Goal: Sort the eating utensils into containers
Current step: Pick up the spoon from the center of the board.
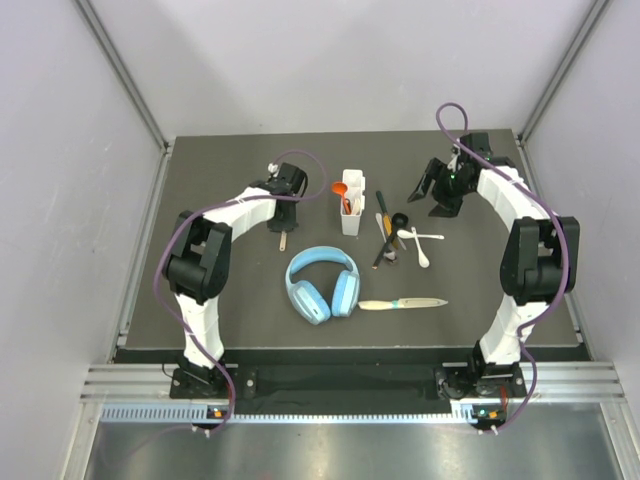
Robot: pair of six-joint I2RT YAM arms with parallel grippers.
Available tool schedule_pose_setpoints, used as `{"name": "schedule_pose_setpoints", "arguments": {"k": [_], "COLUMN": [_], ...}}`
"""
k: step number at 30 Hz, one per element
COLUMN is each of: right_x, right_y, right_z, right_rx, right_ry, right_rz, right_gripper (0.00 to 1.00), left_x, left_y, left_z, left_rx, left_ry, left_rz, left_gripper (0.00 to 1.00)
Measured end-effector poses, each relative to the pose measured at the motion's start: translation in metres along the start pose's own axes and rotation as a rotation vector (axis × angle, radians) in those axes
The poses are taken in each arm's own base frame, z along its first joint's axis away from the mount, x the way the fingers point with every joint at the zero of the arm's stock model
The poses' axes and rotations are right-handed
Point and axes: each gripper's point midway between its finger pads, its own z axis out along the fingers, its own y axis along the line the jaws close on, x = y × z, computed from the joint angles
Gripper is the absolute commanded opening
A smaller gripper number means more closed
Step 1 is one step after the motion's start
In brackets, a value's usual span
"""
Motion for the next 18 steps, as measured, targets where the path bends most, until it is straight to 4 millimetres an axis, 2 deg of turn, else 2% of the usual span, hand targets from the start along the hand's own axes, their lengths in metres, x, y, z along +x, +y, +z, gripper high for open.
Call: {"name": "schedule_pose_setpoints", "arguments": {"k": [2, 6, 11, 14, 15, 16, 18], "right_x": [0.003, 0.009, 0.011, 0.011, 0.011, 0.011, 0.011], "right_y": [-0.003, -0.008, -0.009, -0.009, -0.009, -0.009, -0.009], "right_z": [0.003, 0.006, 0.007, 0.007, 0.007, 0.007, 0.007], "right_rx": [0.002, 0.01, 0.012, 0.013, 0.013, 0.013, 0.013], "right_ry": [0.006, 0.021, 0.025, 0.026, 0.026, 0.025, 0.025], "right_rz": [0.003, 0.009, 0.011, 0.01, 0.009, 0.008, 0.004], "right_gripper": [0.72, 0.72, 0.72, 0.72, 0.72, 0.72, 0.72], "left_x": [0.006, 0.021, 0.023, 0.025, 0.025, 0.025, 0.026], "left_y": [-0.001, 0.0, -0.003, -0.005, -0.006, -0.007, -0.008], "left_z": [0.001, 0.004, 0.004, 0.004, 0.004, 0.004, 0.004], "left_rx": [0.012, 0.02, 0.04, 0.053, 0.056, 0.06, 0.067], "left_ry": [0.017, 0.061, 0.072, 0.078, 0.082, 0.083, 0.088], "left_rz": [0.005, 0.011, 0.011, 0.011, 0.011, 0.009, 0.006], "left_gripper": [0.37, 0.37, 0.36, 0.28, 0.22, 0.09, 0.0]}}
